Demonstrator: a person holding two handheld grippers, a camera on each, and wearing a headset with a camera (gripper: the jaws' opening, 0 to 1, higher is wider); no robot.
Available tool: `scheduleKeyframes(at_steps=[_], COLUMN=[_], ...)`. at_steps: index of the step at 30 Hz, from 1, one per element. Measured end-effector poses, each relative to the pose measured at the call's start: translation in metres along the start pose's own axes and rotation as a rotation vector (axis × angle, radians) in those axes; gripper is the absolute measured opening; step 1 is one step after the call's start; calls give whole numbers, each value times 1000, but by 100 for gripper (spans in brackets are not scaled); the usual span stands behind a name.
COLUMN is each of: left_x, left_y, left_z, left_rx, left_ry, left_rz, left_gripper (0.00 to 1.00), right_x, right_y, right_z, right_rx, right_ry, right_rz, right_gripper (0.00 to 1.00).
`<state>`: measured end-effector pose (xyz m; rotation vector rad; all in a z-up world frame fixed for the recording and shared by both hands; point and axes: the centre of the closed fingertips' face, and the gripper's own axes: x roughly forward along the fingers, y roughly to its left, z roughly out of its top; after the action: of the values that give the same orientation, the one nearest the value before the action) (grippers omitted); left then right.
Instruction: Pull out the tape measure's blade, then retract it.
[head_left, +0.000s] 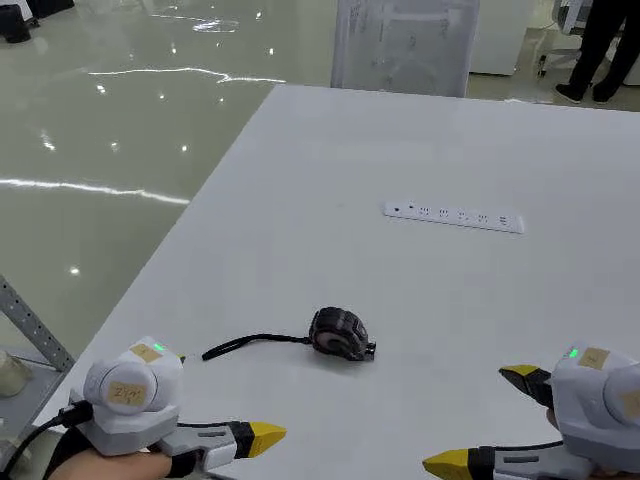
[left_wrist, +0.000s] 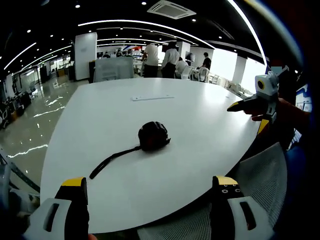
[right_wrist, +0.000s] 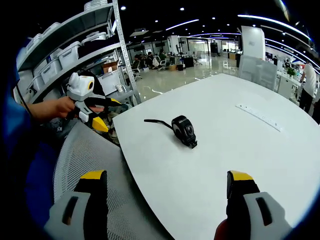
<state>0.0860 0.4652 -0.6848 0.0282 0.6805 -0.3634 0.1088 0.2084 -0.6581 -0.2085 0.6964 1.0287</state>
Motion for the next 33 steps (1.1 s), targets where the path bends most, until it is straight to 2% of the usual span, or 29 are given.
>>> scheduleKeyframes(at_steps=[9, 15, 22, 28, 33], left_x=[-10, -17, -25, -29, -31], left_y=[-1, 2, 3, 5, 8], left_z=[-5, -3, -2, -5, -5], left_rx=[29, 45, 64, 82, 87], left_ry=[28, 33, 40, 58, 56], left_rz=[-23, -29, -41, -50, -53], left_gripper=[100, 100, 100, 100, 100], right_x=[-27, -43, -68, -81, -91], right_y=[-4, -3, -5, -2, -2], right_z=[0, -4, -11, -17, -17], right_rx=[-1, -6, 4, 17, 23], right_ry=[-4, 7, 17, 26, 31], right_rz=[-36, -56, -102, -123, -142], right_gripper=[100, 100, 100, 100, 100])
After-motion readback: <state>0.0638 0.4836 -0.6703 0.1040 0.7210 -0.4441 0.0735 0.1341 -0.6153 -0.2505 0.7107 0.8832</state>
